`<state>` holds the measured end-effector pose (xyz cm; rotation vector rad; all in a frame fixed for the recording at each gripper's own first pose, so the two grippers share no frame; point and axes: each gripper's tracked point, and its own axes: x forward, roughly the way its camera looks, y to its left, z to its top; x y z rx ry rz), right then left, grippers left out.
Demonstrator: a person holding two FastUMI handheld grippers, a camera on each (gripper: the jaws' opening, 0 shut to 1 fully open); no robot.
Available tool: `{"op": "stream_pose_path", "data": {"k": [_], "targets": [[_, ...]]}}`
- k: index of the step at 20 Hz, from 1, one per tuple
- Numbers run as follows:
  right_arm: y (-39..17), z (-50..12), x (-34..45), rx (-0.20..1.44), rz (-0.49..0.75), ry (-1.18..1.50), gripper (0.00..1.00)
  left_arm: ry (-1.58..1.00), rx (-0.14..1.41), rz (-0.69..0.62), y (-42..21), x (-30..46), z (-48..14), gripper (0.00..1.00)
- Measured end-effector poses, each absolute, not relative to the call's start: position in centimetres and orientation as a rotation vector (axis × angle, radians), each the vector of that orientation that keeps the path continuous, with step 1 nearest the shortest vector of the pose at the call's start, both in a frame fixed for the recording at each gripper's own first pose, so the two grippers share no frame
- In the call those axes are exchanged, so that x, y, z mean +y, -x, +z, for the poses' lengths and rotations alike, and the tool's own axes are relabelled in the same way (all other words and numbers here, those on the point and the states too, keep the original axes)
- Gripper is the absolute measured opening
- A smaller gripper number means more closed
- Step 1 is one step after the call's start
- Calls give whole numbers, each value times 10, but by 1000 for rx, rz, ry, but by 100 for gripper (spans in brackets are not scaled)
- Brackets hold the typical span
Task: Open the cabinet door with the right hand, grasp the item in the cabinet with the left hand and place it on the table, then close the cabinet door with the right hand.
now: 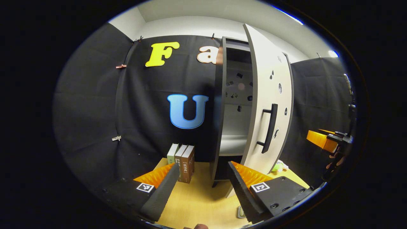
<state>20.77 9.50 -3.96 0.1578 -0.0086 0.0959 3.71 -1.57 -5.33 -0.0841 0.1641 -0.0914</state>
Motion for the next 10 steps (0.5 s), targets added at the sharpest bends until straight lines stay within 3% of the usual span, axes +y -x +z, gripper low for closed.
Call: {"op": "stream_pose_path", "data": {"k": [10], "targets": [[-203, -38, 85, -17, 71, -128, 98, 78, 164, -99, -35, -22, -54, 95]]}}
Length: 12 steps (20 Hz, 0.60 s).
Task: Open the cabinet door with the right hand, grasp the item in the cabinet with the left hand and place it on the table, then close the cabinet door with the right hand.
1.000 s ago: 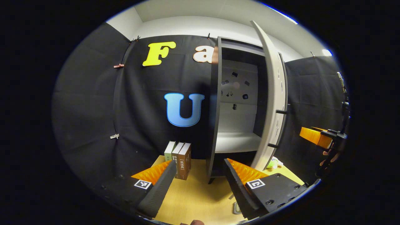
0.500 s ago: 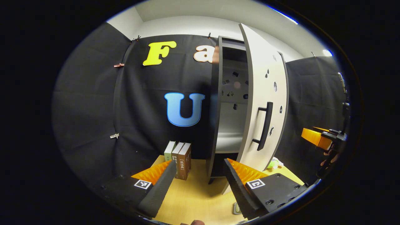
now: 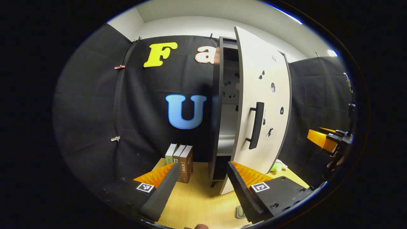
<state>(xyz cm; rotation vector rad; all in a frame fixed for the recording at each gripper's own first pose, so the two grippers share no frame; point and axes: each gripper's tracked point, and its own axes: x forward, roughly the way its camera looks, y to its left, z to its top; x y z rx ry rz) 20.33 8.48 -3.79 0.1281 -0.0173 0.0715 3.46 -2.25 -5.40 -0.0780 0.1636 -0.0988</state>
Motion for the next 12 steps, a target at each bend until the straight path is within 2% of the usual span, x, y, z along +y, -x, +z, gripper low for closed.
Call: {"op": "stream_pose_path", "data": {"k": [12], "targets": [[-200, -39, 80, -29, 77, -101, 97, 75, 167, -102, -32, -27, -54, 95]]}}
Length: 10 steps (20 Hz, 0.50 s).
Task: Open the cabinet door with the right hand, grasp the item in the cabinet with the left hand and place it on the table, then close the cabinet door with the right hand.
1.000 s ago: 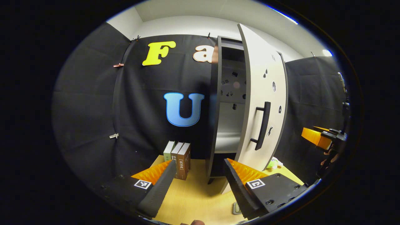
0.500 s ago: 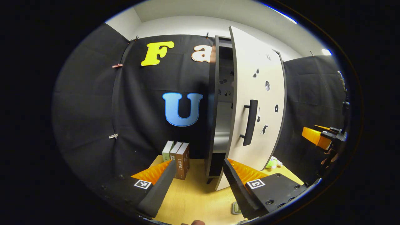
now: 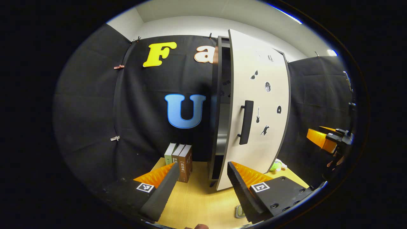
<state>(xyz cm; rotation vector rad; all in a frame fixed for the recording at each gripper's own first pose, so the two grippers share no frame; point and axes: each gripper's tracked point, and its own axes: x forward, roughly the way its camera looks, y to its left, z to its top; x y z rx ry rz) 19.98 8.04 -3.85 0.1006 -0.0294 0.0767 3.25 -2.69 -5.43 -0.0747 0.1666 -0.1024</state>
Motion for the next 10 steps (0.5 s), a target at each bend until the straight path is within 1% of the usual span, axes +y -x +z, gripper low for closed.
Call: {"op": "stream_pose_path", "data": {"k": [10], "targets": [[-195, -36, 79, -38, 76, -102, 97, 63, 166, -107, -26, -32, -52, 95]]}}
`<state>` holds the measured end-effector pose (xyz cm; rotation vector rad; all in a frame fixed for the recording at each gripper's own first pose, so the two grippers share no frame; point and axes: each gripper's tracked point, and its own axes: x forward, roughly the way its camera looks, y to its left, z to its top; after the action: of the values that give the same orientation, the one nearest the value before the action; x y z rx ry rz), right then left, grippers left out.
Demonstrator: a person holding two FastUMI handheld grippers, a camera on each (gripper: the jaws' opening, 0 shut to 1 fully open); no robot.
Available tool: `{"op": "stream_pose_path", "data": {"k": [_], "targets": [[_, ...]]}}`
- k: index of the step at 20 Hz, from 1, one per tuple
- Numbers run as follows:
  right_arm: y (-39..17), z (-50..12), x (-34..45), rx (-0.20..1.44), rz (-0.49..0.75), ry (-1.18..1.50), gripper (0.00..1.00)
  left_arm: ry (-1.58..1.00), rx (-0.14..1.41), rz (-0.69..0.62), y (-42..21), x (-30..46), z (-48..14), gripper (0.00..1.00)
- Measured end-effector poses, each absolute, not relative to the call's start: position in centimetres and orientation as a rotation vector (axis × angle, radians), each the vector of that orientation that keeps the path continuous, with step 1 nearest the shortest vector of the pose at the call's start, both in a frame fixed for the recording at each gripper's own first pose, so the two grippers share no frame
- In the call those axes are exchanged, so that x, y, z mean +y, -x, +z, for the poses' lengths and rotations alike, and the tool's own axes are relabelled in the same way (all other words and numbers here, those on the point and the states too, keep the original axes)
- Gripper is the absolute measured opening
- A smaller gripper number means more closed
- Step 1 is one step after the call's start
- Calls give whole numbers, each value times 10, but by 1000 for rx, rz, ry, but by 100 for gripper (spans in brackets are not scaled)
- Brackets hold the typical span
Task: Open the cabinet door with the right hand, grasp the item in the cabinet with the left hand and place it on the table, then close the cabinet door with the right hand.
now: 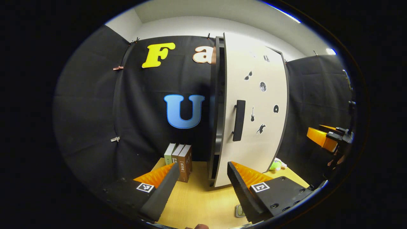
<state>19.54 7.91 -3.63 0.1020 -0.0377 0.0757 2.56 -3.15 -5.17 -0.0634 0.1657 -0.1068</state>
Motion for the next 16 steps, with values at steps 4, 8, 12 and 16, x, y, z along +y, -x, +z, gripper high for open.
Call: {"op": "stream_pose_path", "data": {"k": [4, 8, 12, 16], "targets": [[-193, -36, 79, -38, 79, -101, 97, 61, 167, -108, -21, -33, -52, 95], [-190, -36, 78, -41, 79, -96, 97, 62, 163, -107, -18, -32, -50, 95], [-189, -35, 78, -44, 80, -94, 97, 60, 164, -107, -17, -33, -49, 95], [-187, -35, 79, -45, 81, -97, 97, 59, 165, -107, -16, -32, -50, 95]]}}
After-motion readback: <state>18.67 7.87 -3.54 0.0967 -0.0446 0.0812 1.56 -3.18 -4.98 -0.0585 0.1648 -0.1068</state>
